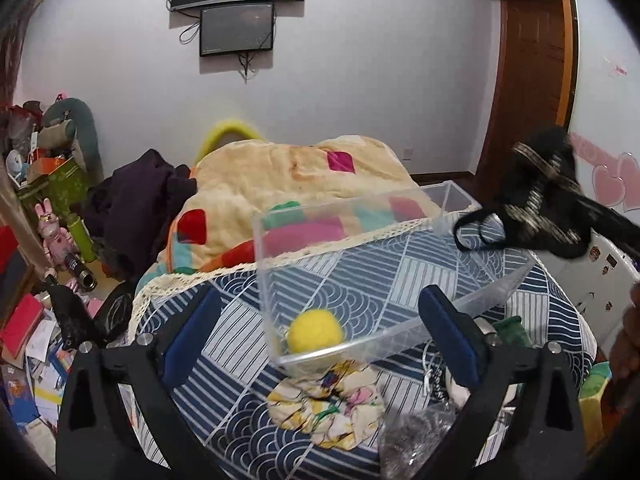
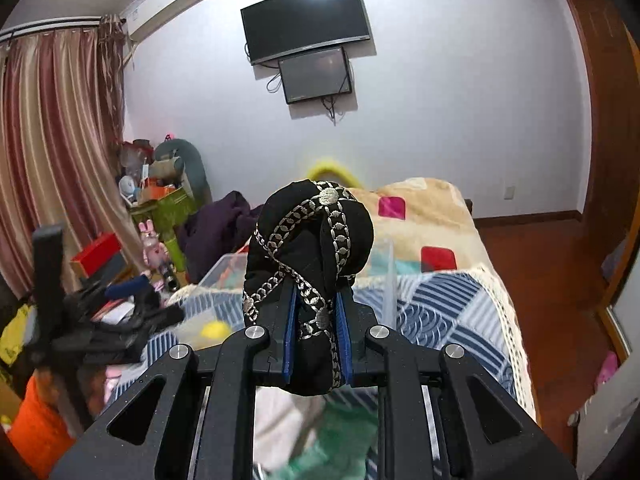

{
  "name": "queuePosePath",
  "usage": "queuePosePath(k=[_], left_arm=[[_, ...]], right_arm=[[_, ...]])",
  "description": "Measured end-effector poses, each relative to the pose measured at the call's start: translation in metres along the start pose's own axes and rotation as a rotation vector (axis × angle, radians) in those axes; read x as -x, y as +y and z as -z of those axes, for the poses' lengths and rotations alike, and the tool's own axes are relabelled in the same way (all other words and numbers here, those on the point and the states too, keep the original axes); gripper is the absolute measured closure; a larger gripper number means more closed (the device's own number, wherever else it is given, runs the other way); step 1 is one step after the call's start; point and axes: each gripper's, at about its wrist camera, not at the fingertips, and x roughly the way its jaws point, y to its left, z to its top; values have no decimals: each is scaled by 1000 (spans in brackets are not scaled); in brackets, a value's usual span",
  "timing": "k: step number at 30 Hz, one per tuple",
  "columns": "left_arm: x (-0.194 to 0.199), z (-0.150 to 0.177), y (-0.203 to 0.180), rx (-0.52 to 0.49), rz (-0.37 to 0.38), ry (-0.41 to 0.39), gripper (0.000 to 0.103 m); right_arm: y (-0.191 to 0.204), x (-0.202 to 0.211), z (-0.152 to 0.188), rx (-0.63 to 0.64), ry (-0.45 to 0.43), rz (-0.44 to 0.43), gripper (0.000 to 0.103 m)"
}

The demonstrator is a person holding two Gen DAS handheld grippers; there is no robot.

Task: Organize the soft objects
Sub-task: 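Drop the yellow ball into the clear box with the left tool while the right tool drops the cap in, then grasp the yellow sponge with the left tool while the right tool grasps the green glove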

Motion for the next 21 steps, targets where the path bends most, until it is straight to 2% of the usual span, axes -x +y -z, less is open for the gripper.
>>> queuePosePath(k=[4,7,9,11,13,15,17,18,21], left_arm=[[-4,14,10,7,-15,41,2],[-13,26,16,9,-21,90,2],[-19,34,18,10,-17,120,2],[-25,42,18,5,-3,157,2],[-30,51,18,-4,8,194,2],[-32,59,17,-7,7,212,2],[-30,66,19,9,10,227,2],[-28,70,19,22,14,231,2],[-16,81,19,47,24,234,2]], right_arm=[[5,-33,-4,29,63,38,87],[4,-63,2,24,152,42,86],[2,-75,7,19,202,39,86],[1,-82,13,21,236,52,82],[2,-80,17,29,240,69,80],[4,-74,18,42,236,79,62],[5,-65,18,49,218,91,49],[6,-58,20,55,205,89,45],[6,-40,22,72,182,85,42]])
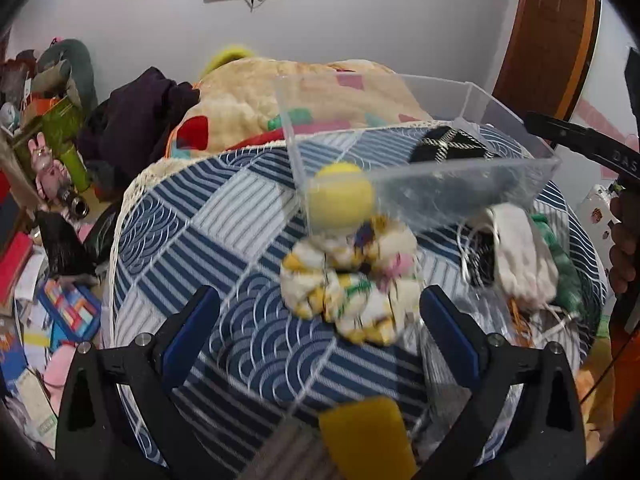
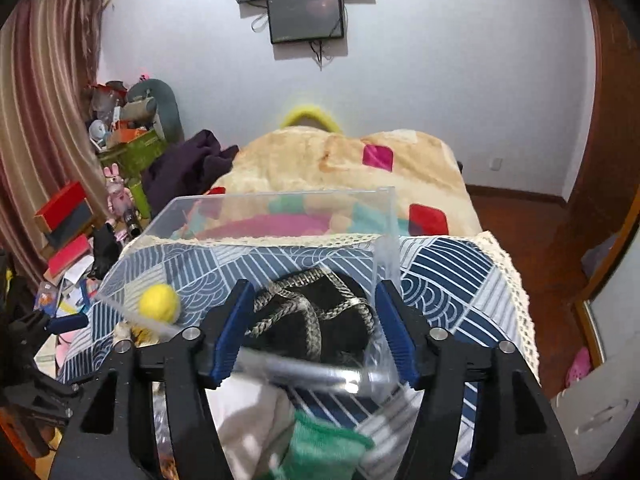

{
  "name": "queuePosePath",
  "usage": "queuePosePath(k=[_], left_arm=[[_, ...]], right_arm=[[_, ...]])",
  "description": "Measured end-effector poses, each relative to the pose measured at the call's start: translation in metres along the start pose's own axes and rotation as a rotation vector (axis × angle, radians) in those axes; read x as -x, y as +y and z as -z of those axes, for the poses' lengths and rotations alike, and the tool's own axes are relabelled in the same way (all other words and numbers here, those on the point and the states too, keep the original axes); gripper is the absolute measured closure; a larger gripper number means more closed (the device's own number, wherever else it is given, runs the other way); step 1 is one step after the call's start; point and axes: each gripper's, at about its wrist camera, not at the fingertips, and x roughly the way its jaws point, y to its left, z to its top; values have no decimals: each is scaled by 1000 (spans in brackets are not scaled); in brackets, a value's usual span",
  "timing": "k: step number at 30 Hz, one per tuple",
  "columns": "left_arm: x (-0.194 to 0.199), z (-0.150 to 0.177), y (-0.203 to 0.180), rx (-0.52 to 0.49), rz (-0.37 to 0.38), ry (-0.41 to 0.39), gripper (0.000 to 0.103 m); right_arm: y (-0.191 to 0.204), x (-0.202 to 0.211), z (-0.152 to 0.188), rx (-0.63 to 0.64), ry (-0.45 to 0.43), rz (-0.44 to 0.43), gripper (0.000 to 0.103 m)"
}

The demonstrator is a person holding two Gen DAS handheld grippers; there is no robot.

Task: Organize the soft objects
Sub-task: 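Grasp the yellow sponge with the left tool while the right tool grasps the green glove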

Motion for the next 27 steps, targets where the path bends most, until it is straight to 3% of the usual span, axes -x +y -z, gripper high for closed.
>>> queuePosePath(k=[5,12,14,15,19,21,22,24,27], left_arm=[[18,27,-10,-8,9,-5,2],[29,54,-18,-15,-11,-13,2],[31,62,-18,-9,-11,-15,8],[30,64,-18,-7,-12,-11,17],[28,73,-16,8,3,17,40],[27,74,-14,15,16,21,51],[28,75,-13,24,38,21,58],[29,75,-13,33,63,18,64],[36,75,-16,14,47,-9,67]], right_arm=[[-3,25,17,9,-22,5,20],[-4,25,60,11,90,8,20],[-8,20,73,-13,129,-9,21],[-11,16,77,-30,154,-26,21],[-21,10,85,-96,193,-83,40],[-22,7,86,-106,206,-119,60],[-21,6,86,-107,211,-136,66],[-19,10,87,-102,182,-134,77],[-16,21,89,-109,136,-114,84]])
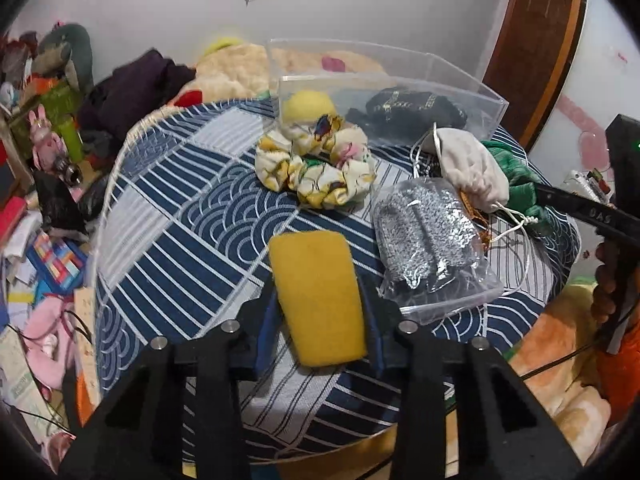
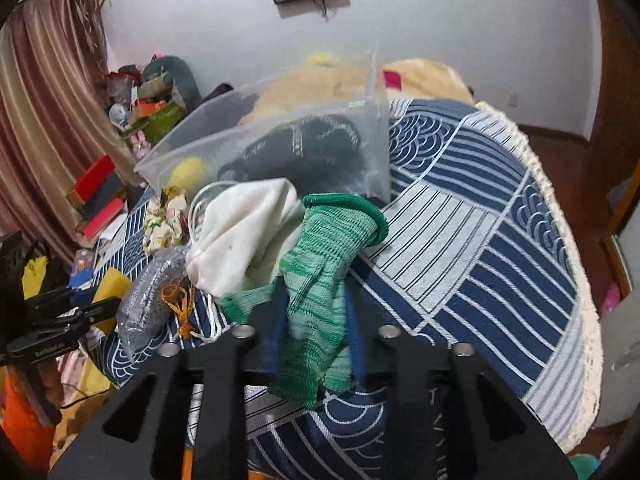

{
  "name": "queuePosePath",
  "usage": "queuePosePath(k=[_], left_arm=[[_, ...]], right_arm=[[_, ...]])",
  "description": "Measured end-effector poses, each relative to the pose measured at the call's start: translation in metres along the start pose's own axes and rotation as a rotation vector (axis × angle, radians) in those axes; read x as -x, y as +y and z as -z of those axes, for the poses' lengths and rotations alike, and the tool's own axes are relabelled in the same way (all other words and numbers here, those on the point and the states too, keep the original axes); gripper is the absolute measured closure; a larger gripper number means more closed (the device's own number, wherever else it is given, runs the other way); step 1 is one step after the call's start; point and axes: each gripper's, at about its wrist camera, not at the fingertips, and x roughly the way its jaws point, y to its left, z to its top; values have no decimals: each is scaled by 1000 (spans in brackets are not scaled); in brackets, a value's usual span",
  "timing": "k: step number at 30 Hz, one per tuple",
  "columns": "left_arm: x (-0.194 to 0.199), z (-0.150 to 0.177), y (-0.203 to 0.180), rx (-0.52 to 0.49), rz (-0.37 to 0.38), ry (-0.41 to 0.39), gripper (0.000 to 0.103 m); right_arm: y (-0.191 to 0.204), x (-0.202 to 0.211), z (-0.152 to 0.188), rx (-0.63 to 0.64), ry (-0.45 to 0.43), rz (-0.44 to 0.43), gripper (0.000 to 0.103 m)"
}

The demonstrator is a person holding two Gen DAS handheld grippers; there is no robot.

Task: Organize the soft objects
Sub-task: 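Grasp the yellow sponge with the left tool while the right tool grasps the green glove, then lower the sponge into the box with the left tool while the right tool drops the glove in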

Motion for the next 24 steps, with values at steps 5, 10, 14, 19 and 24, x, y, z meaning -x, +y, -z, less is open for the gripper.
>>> queuePosePath(k=[5,10,14,19,24], left_arm=[[17,-10,-1,-20,-19,-59,67],[33,-32,-1,-21,-28,-132,67],[42,-52,-2,-23,-28,-192,67],[51,-82,-6,-19,-20,-276,67],[56,-109,-16,-33,-4,-340,67]], right_arm=[[1,23,-6,9,-83,36,84],[12,37,-16,51,-148,61,84],[17,46,-27,63,-199,39,84],[29,50,-48,95,-260,20,84],[40,49,-65,127,-315,8,84]])
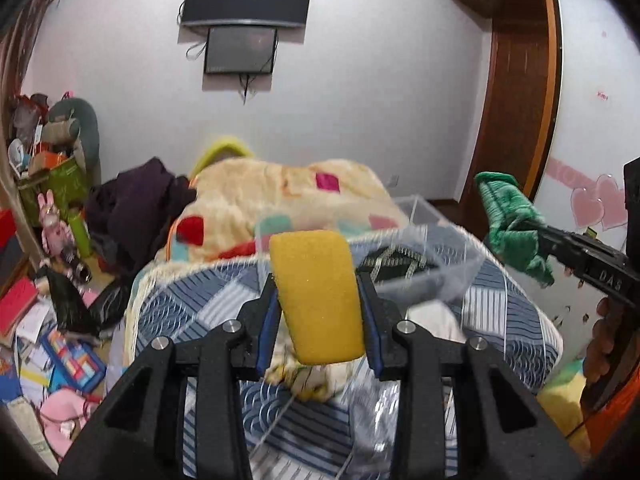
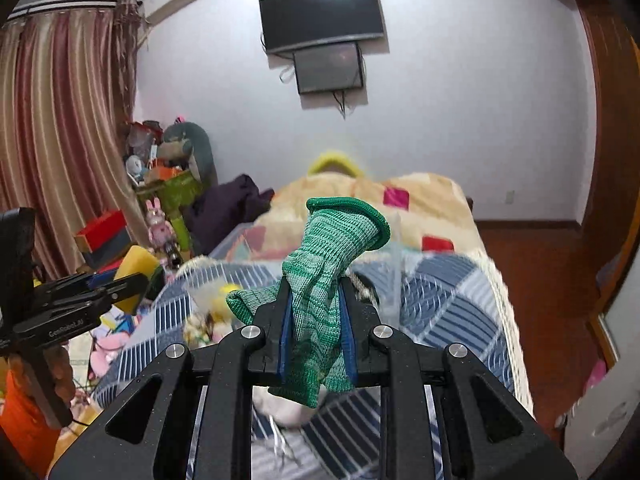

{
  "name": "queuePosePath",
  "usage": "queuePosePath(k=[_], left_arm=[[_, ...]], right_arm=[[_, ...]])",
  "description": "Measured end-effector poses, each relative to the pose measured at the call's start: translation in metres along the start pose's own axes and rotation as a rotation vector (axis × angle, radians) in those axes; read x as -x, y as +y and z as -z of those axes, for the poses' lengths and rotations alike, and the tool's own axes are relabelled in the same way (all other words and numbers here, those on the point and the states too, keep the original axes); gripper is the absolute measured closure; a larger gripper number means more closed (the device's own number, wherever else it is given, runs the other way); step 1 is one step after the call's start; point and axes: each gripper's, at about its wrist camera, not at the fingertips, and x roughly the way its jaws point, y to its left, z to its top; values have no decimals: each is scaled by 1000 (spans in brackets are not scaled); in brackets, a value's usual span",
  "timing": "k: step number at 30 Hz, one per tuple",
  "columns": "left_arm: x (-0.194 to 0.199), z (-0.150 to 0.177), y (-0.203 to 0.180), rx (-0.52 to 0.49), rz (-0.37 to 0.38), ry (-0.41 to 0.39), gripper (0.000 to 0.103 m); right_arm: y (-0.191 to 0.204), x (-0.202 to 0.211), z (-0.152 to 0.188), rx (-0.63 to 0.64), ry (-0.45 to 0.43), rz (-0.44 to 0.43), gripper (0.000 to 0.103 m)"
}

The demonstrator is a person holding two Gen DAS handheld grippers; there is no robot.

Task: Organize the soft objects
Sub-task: 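Lower the sponge into the box with the left tool while the right tool drops the glove in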

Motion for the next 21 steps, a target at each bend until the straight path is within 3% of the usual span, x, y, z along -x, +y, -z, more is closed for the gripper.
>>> queuePosePath(k=[6,16,21], left_arm=[[-24,-18,-12,-20,-19,-55,67],[-97,-18,-17,-2,53,84,67],[-124,-10,-21,-2,42,145,67]], right_arm=[[5,-21,-8,-10,-19,-9,84],[5,-75,-1,-30,89,-8,84],[3,-95,5,-70,145,-16,84]])
